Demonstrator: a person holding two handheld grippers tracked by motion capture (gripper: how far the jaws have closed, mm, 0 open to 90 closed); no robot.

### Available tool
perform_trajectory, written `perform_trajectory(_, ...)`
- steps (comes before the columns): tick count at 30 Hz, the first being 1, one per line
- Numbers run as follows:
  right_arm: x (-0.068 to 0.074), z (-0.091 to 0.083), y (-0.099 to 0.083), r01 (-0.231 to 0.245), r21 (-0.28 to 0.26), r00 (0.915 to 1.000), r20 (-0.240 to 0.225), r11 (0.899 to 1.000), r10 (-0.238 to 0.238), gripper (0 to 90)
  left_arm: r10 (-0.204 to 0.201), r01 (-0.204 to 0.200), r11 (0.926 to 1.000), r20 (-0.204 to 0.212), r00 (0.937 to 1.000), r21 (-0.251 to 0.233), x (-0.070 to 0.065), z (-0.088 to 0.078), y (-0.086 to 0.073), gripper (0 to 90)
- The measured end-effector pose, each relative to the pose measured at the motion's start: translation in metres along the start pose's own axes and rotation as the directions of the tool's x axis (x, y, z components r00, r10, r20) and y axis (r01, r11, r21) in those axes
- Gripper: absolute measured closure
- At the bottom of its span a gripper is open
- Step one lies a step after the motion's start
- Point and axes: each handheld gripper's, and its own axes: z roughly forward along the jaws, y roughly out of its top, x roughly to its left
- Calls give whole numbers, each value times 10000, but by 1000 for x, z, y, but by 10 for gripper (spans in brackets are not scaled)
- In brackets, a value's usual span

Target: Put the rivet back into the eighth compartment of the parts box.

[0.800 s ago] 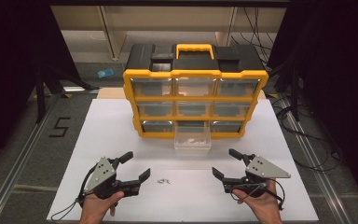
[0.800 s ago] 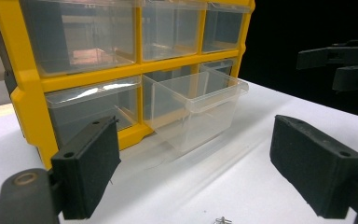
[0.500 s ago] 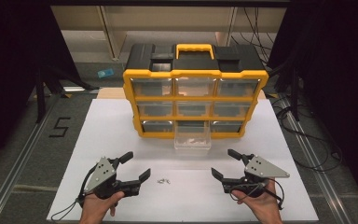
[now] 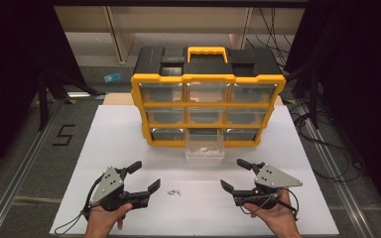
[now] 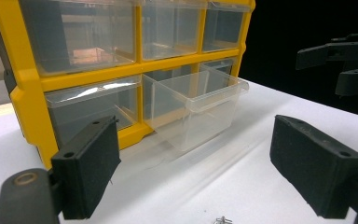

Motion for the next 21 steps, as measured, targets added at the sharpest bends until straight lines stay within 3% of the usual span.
perform_trajectory(6, 5, 9, 6, 425, 702, 9973, -636, 9966, -381, 233, -59, 59, 10000, 7, 10000, 35, 0, 0, -1, 159)
perform_trajectory(8, 6, 11, 7, 469, 737, 9971, -626, 9962, -423, 235, -55, 55, 10000, 6, 10000, 32, 0, 0, -1, 159)
perform_trajectory(13, 12, 23, 11, 818, 1534, 9896, -1301, 9848, -619, 248, -42, 42, 10000, -1, 10000, 31, 0, 0, 0, 159)
perform_trajectory(20, 18, 35, 16, 989, 2135, 9826, -1750, 9719, -615, 258, -7, 7, 10000, -5, 10000, 24, 0, 0, 0, 159)
perform_trajectory(21, 21, 42, 18, 1075, 2381, 9790, -1947, 9653, -610, 261, -10, 10, 10000, -5, 10000, 21, 0, 0, 0, 159)
